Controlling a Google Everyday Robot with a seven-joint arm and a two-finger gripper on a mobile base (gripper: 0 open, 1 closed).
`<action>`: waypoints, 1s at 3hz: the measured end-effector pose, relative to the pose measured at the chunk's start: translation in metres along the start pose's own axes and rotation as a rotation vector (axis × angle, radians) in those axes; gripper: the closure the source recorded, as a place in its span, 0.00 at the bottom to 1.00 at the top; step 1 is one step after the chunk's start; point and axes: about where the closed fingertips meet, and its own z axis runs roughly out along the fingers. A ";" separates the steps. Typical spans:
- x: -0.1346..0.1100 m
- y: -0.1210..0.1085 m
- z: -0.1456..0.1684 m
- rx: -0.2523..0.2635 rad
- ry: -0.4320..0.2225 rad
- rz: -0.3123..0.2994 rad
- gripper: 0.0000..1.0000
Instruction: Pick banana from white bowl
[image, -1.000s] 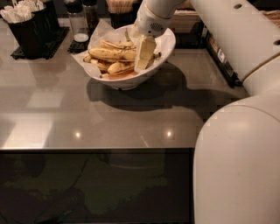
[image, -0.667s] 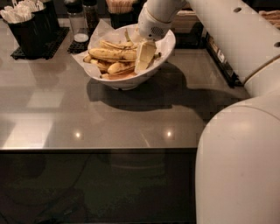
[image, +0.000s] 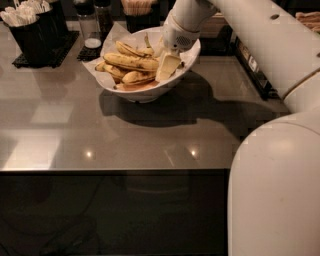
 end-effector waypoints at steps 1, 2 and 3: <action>0.002 0.001 0.002 -0.004 0.003 0.005 0.41; 0.002 0.001 0.002 -0.009 0.005 0.007 0.43; 0.003 0.002 0.003 -0.022 0.007 0.011 0.48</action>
Offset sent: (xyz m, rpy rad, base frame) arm -0.0038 -0.0069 -0.0082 -0.0152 0.0308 -0.0096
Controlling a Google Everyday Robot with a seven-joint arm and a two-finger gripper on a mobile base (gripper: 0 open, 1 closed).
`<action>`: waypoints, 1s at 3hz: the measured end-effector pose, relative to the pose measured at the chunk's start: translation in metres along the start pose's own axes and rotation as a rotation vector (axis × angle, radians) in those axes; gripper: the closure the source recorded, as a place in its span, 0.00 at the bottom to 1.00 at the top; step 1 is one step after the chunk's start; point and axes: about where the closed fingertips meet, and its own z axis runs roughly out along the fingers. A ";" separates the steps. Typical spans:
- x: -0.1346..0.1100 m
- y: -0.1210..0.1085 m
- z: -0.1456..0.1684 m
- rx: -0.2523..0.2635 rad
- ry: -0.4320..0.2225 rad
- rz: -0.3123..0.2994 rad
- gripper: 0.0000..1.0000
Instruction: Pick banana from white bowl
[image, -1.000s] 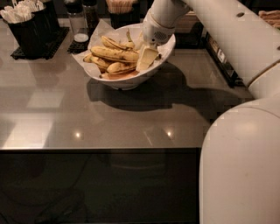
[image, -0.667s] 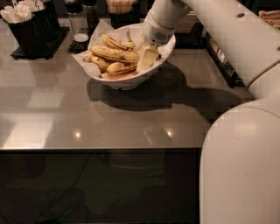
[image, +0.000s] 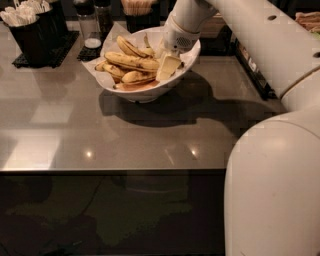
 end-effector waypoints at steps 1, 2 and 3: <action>0.002 0.001 0.002 -0.014 0.001 0.005 0.49; 0.010 0.004 0.014 -0.048 0.005 0.019 0.68; 0.008 0.004 0.011 -0.049 0.005 0.019 0.91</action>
Offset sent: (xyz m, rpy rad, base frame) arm -0.0035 -0.0118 -0.0301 -0.0173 0.0999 -0.0029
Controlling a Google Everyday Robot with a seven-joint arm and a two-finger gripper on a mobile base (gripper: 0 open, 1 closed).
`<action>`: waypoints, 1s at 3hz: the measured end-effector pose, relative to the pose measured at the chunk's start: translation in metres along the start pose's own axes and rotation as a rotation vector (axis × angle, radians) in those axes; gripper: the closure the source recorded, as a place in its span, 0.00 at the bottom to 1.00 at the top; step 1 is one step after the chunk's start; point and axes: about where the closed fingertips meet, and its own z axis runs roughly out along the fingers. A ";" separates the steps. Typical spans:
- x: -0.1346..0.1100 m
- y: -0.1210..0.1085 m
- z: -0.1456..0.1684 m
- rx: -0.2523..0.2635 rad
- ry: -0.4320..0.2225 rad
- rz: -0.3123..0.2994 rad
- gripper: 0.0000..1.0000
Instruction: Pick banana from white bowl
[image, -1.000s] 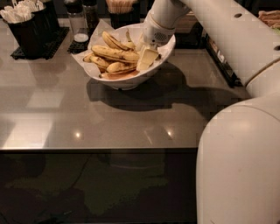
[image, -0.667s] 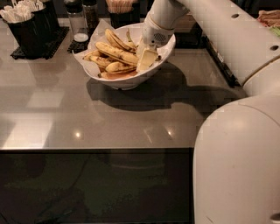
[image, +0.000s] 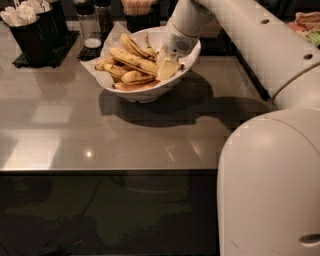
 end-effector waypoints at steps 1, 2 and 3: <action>-0.001 -0.001 -0.011 0.013 -0.034 -0.004 1.00; -0.012 0.003 -0.045 0.027 -0.110 -0.055 1.00; -0.026 0.013 -0.084 0.031 -0.213 -0.123 1.00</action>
Offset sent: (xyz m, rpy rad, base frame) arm -0.0257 -0.0187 0.1032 0.1911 -0.0795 0.1368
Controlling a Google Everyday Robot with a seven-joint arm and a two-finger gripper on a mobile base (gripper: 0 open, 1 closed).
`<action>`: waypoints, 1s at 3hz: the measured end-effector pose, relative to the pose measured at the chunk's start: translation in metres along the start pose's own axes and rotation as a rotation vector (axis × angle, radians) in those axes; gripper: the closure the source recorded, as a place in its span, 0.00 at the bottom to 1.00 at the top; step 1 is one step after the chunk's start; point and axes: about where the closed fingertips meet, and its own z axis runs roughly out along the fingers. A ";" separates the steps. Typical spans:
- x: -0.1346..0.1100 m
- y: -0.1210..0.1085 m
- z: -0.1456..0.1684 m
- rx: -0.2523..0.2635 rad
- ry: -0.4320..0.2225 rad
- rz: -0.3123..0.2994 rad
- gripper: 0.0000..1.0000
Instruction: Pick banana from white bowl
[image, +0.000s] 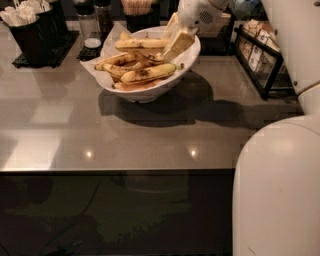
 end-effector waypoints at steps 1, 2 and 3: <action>-0.015 0.016 -0.037 0.011 -0.095 -0.010 1.00; -0.025 0.033 -0.071 0.036 -0.174 -0.007 1.00; -0.027 0.050 -0.095 0.050 -0.240 0.009 1.00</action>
Offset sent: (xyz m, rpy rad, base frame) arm -0.0980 -0.0555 0.0948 0.2406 0.0181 0.0566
